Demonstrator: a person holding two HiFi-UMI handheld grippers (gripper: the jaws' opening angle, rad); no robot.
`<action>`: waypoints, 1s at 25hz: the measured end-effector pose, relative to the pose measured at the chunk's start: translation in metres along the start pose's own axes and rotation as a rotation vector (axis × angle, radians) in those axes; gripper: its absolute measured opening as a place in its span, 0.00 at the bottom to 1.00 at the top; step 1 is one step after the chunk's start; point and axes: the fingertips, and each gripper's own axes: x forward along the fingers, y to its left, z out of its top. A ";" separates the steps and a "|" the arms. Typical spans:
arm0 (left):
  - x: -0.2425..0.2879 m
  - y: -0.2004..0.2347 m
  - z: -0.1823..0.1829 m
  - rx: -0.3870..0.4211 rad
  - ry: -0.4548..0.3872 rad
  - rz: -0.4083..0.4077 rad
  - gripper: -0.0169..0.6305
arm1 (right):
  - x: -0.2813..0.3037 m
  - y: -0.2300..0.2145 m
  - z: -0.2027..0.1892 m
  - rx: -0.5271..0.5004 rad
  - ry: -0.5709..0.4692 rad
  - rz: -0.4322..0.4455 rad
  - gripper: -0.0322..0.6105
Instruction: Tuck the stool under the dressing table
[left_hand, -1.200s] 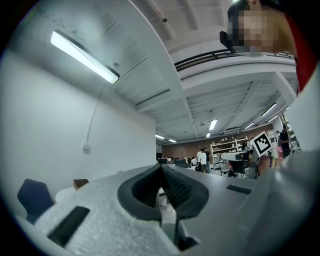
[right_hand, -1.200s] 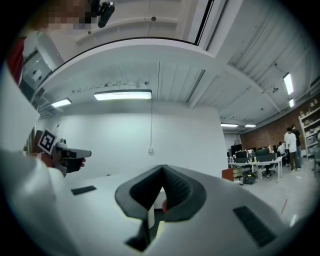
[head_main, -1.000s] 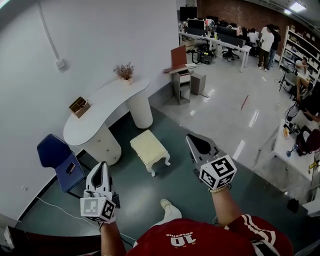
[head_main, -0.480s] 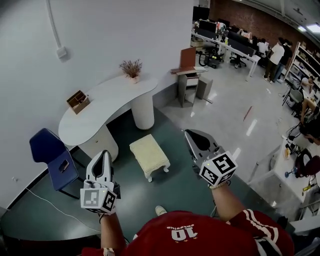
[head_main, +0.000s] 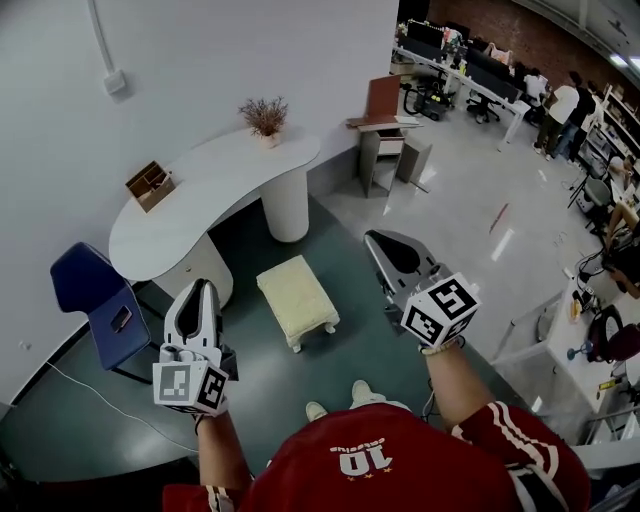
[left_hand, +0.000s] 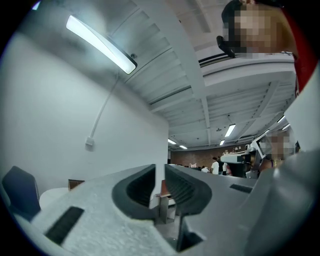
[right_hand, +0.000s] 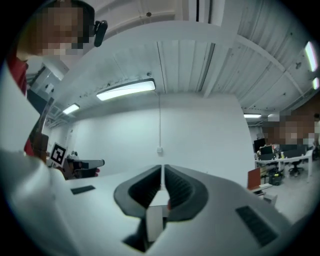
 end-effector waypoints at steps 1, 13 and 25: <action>0.003 -0.001 -0.001 -0.012 -0.002 -0.009 0.20 | 0.006 0.000 -0.002 0.029 0.002 0.043 0.18; 0.037 -0.003 -0.047 -0.029 0.079 -0.061 0.84 | 0.070 -0.002 -0.050 0.042 0.087 0.256 0.91; 0.020 0.040 -0.214 -0.149 0.389 -0.079 0.82 | 0.065 -0.008 -0.221 0.188 0.399 0.171 0.91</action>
